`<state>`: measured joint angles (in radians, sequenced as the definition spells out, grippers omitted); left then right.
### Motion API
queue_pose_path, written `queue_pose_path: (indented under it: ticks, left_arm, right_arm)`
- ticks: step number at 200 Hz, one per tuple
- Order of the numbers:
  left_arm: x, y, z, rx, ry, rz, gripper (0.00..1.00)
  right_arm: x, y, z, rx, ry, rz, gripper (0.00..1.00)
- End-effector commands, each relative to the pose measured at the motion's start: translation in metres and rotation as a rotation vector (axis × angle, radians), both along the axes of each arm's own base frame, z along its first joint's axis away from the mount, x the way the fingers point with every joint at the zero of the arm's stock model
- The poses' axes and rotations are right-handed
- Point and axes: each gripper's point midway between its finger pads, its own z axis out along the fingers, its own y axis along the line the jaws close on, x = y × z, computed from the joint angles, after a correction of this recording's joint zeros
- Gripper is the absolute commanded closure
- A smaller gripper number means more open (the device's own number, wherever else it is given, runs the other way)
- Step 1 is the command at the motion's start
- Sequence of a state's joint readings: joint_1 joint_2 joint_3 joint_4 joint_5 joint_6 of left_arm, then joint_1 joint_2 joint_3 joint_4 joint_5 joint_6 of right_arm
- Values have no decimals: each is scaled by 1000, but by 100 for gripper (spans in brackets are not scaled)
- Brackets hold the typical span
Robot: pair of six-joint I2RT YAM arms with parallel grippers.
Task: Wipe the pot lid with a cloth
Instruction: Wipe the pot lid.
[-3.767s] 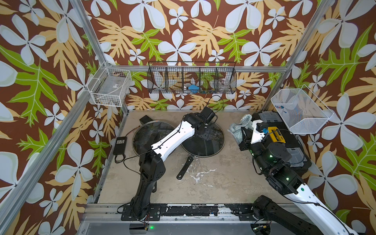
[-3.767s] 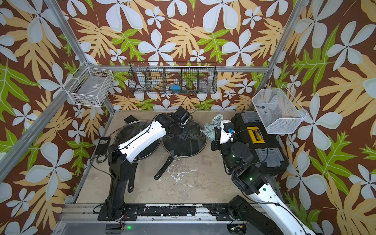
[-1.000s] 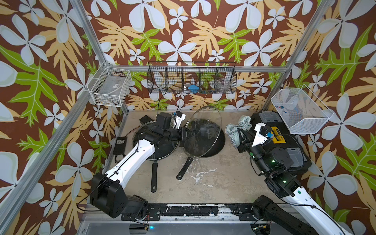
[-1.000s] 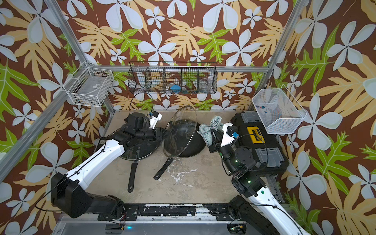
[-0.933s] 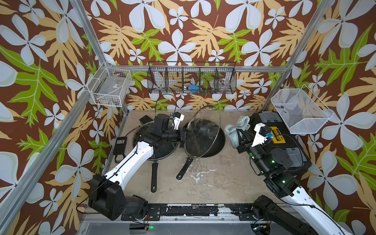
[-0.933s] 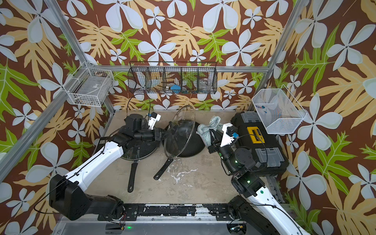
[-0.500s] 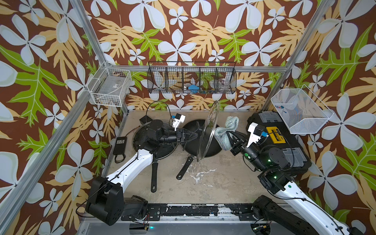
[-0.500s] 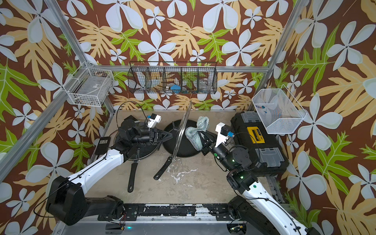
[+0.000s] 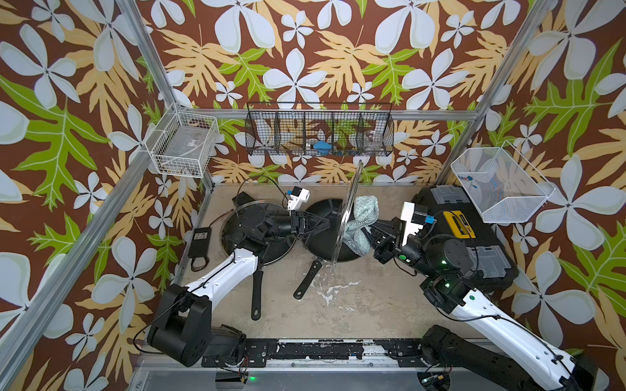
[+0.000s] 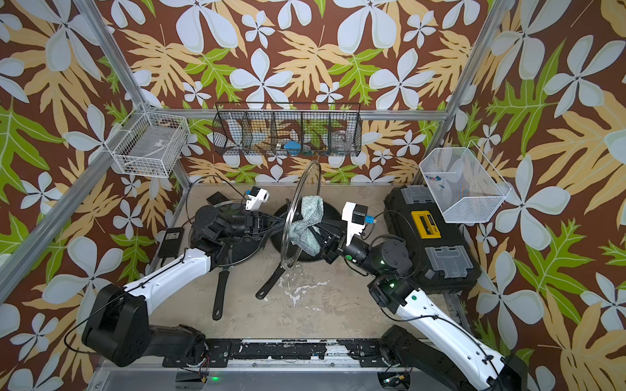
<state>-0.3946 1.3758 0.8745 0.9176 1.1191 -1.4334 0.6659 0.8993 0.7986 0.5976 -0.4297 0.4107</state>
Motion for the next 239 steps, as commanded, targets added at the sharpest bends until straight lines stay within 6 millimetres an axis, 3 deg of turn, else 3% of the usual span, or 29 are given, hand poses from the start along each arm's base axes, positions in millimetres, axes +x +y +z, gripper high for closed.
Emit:
queue_pose_path:
  ticks: [1, 53, 93, 115, 136, 171, 217, 239]
  left_arm:
    - [-12, 5, 22, -56, -149, -2, 100]
    - [-23, 2, 16, -44, -166, -40, 100]
    - [-27, 3, 22, -59, -174, -45, 100]
    - [-28, 4, 24, -68, -176, -47, 100]
    - [-26, 3, 21, -67, -167, -41, 100]
    - [-19, 1, 17, -64, -158, -30, 100]
    - [-11, -1, 14, -70, -140, -19, 100]
    - [-11, -2, 11, -65, -134, -25, 100]
  right_arm:
    - [14, -7, 15, 19, -39, -100, 100]
    - [67, -18, 26, 3, 4, -310, 100]
    - [118, -35, 1, -24, 122, -444, 100]
    - [130, -35, -7, -42, 150, -435, 100]
    - [116, -27, 2, -43, 108, -360, 100]
    - [65, -14, 20, -23, -23, -168, 100]
    - [3, -5, 21, -1, -140, -18, 100]
    - [-9, -1, 23, -6, -170, 13, 100]
